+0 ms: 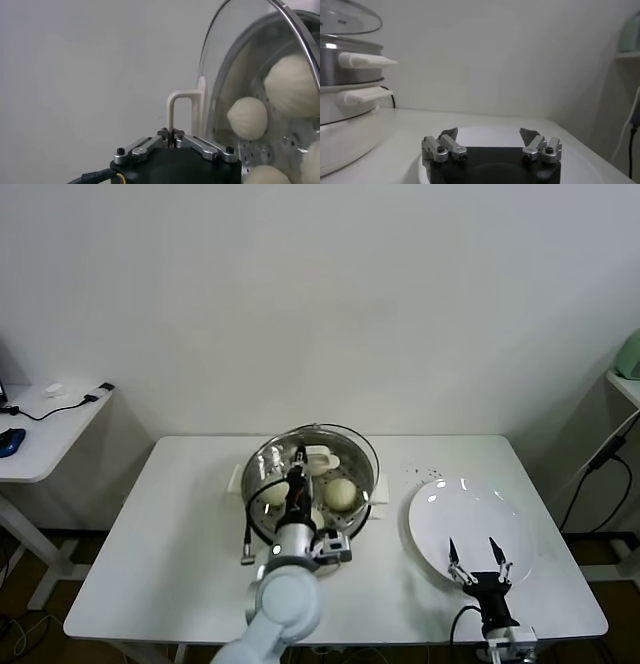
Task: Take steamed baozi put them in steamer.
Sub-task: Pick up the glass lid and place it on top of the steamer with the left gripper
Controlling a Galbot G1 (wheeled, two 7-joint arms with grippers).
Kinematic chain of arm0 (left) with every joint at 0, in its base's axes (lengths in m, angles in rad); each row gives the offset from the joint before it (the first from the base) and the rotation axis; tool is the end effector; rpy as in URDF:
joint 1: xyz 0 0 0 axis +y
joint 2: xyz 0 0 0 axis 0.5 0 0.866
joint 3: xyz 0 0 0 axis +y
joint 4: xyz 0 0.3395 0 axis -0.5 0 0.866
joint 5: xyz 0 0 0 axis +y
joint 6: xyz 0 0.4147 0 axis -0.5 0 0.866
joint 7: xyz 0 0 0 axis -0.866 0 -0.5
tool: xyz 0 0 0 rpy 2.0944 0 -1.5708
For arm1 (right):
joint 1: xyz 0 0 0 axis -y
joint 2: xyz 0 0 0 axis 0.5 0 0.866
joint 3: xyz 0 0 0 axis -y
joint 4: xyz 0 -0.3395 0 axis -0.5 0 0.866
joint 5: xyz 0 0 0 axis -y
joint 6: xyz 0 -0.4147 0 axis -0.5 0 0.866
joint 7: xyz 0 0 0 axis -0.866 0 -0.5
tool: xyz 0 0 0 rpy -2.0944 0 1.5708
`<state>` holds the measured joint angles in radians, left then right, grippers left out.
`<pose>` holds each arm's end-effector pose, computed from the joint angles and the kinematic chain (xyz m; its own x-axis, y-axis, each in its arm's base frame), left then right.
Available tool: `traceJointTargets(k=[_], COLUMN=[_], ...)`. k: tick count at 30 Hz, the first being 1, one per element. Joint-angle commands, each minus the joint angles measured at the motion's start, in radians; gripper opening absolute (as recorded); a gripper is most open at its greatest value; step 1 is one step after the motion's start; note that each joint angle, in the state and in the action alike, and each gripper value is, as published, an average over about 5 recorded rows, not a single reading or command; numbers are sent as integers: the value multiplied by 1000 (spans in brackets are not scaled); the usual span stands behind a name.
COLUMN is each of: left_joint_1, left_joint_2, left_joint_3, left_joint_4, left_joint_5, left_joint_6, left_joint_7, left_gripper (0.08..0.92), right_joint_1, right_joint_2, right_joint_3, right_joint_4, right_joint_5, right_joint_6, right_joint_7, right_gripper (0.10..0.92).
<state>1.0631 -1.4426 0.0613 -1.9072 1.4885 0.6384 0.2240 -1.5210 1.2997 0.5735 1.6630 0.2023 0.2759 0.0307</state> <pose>0.3227 -0.1884 -0.2337 -0.9999 -0.0098 0.0102 0.0088 0.1334 0.9910 0.2370 -0.1005 -0.4416 -0.9950 0.0333 0.0939 0.0259 0.9966 -0.0786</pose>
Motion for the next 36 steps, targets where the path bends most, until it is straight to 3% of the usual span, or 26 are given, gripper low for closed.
traceJointTargets(k=[1, 23, 31, 36], left_joint_1=[-6, 12, 27, 38], left_joint_2=[-23, -11, 4, 23], left_joint_3=[25, -34, -31, -7], left_joint_4=[64, 118, 85, -5], left_joint_5=[53, 83, 72, -12], left_joint_6=[2, -40, -54, -49], left_joint_7=[-29, -81, -73, -33], left_gripper=[135, 135, 137, 230], right_joint_1=[5, 9, 8, 8], right_joint_2=[10, 19, 23, 23], right_joint_3=[-1, 7, 5, 1], right_joint_4=[-3, 6, 10, 21], right_joint_5=[-5, -17, -24, -24], right_joint_6=[24, 50, 59, 47], right_joint_7=[11, 19, 14, 10], right_gripper=[823, 823, 823, 823])
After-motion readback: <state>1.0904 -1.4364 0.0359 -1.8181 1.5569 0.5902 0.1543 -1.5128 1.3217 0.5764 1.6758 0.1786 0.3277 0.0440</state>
